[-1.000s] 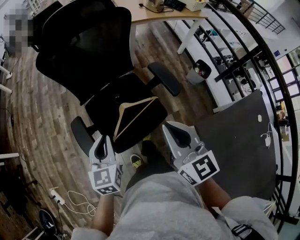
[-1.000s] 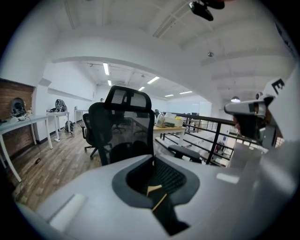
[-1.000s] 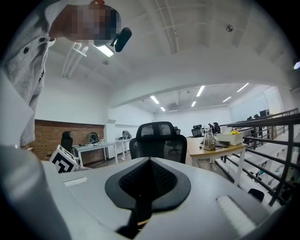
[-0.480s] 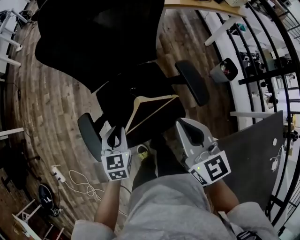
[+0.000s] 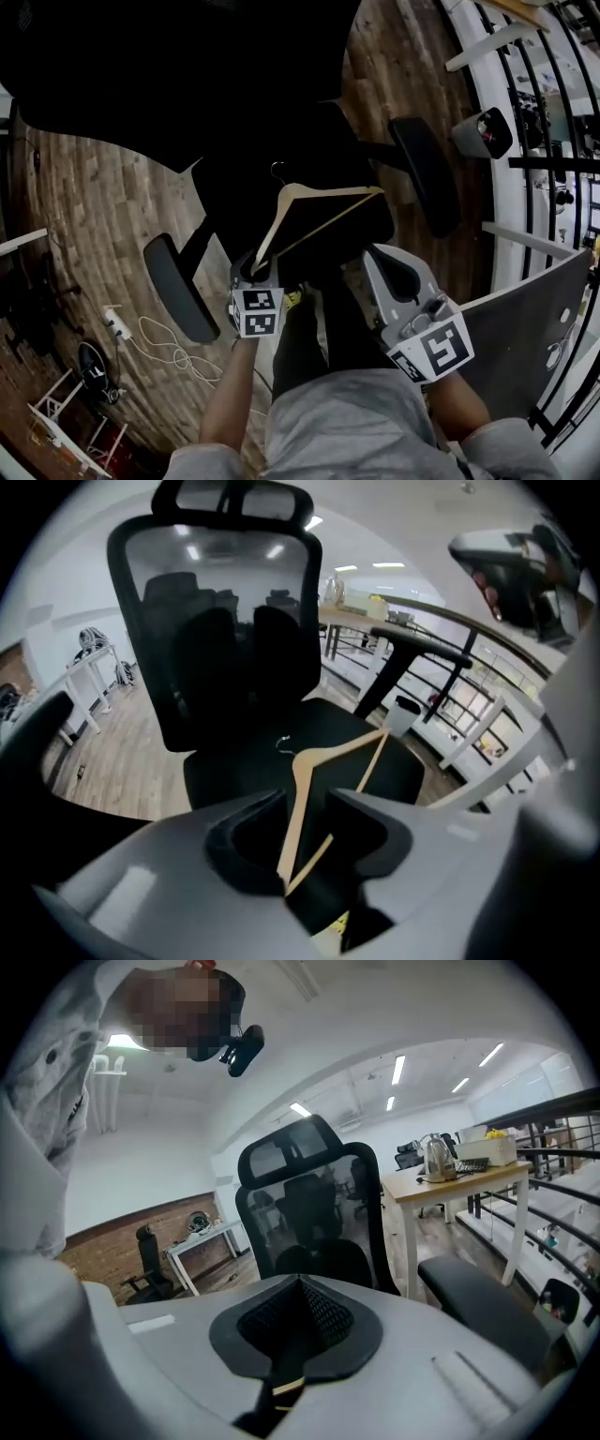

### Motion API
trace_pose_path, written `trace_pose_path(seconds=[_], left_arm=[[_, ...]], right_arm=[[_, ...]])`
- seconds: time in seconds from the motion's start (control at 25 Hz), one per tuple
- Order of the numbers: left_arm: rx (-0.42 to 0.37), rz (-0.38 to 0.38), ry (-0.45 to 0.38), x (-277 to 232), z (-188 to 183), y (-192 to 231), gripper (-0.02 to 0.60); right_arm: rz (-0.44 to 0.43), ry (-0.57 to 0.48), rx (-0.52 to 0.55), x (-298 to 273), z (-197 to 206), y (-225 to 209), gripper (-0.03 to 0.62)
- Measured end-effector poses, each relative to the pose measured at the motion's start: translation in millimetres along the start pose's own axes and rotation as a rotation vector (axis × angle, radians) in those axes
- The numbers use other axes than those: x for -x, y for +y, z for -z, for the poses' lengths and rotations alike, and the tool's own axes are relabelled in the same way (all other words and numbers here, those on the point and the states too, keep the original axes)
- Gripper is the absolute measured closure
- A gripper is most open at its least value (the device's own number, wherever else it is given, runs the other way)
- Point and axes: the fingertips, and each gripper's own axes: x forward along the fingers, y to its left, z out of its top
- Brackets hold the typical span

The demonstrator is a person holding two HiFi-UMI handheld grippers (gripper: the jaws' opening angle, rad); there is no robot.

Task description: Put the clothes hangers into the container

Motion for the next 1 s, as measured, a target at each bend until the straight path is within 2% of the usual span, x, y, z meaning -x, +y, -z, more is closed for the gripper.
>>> trace_pose_path(seconds=[0.12, 0.28, 0.44, 0.64, 0.76, 1.0], left_arm=[[-0.028, 0.024, 0.081, -41.0, 26.7, -6.4, 0.424], [-0.057, 0.001, 0.135, -91.4, 41.6, 0.6, 0.407], [-0.08, -0.014, 0.222, -133.2, 61.6, 5.8, 0.408], [-0.09, -0.027, 0.351, -167.4, 84.3, 7.5, 0.433], [-0.116, -0.049, 0.367, -173.6, 87.6, 8.4, 0.438], [-0.123, -0.034, 0.37, -183.6, 90.0, 7.6, 0.446]], right_arm=[[-0.019, 0.035, -0.036, -12.1, 20.6, -11.4, 0.596], [-0.018, 0.071, -0.098, -22.2, 50.3, -32.3, 0.595], [-0.01, 0.107, -0.122, -28.9, 73.1, -46.6, 0.595], [-0.011, 0.116, -0.175, -40.4, 82.6, -58.2, 0.596], [-0.01, 0.132, -0.208, -42.9, 87.5, -62.8, 0.595], [-0.001, 0.168, -0.223, -41.2, 106.8, -72.4, 0.595]])
